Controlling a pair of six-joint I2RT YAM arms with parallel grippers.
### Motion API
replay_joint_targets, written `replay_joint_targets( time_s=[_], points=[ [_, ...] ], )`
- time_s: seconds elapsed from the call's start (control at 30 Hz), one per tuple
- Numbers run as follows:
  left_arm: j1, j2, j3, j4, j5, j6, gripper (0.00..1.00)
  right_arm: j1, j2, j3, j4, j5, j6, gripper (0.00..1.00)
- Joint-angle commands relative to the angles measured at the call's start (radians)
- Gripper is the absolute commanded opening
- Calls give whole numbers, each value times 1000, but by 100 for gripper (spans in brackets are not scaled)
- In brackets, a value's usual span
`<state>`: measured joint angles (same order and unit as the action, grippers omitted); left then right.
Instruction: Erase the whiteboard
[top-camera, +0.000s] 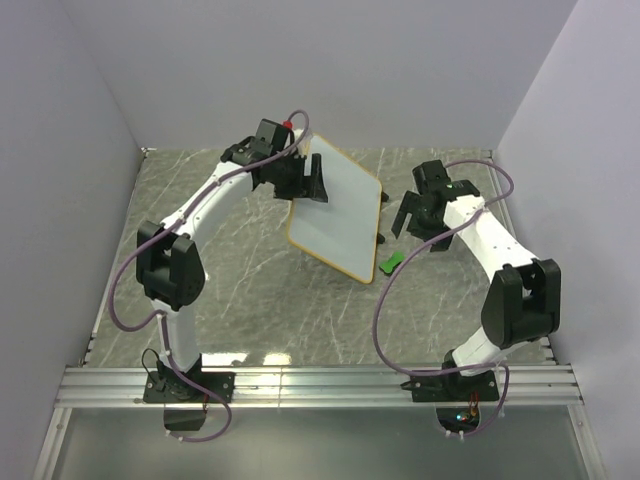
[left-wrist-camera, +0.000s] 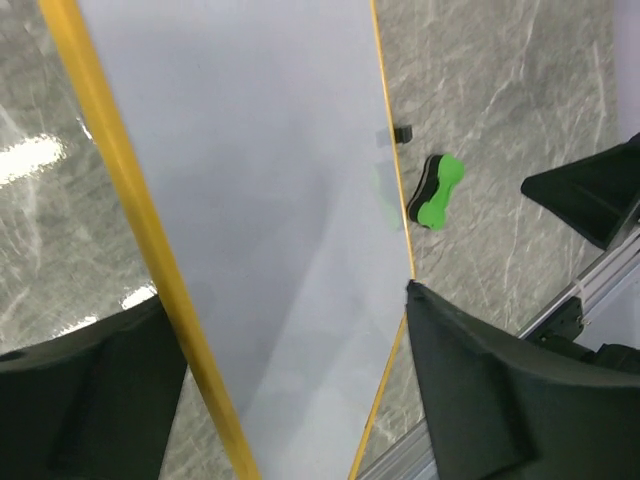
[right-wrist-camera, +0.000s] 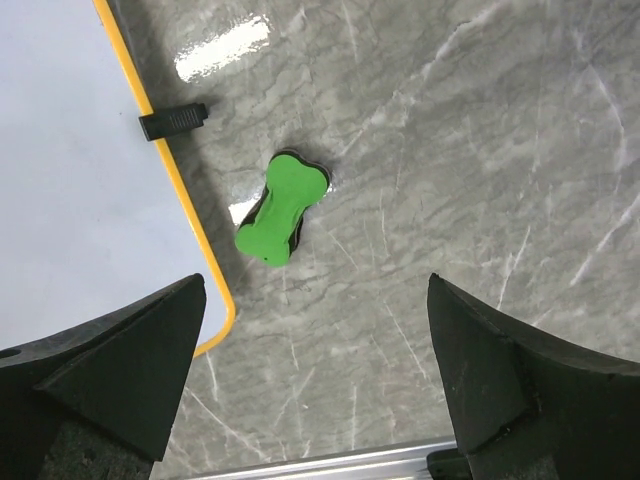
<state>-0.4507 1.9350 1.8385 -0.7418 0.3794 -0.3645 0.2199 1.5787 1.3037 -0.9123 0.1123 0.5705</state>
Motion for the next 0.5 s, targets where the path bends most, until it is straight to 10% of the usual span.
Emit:
replay_joint_targets(
  time_s=[0.0, 0.47],
  points=[
    [30, -24, 56, 22, 30, -14, 89, 6, -46, 14, -33, 29, -11, 98],
    [222, -160, -51, 29, -121, -34, 99, 6, -226, 9, 90, -42, -14, 96]
  ],
)
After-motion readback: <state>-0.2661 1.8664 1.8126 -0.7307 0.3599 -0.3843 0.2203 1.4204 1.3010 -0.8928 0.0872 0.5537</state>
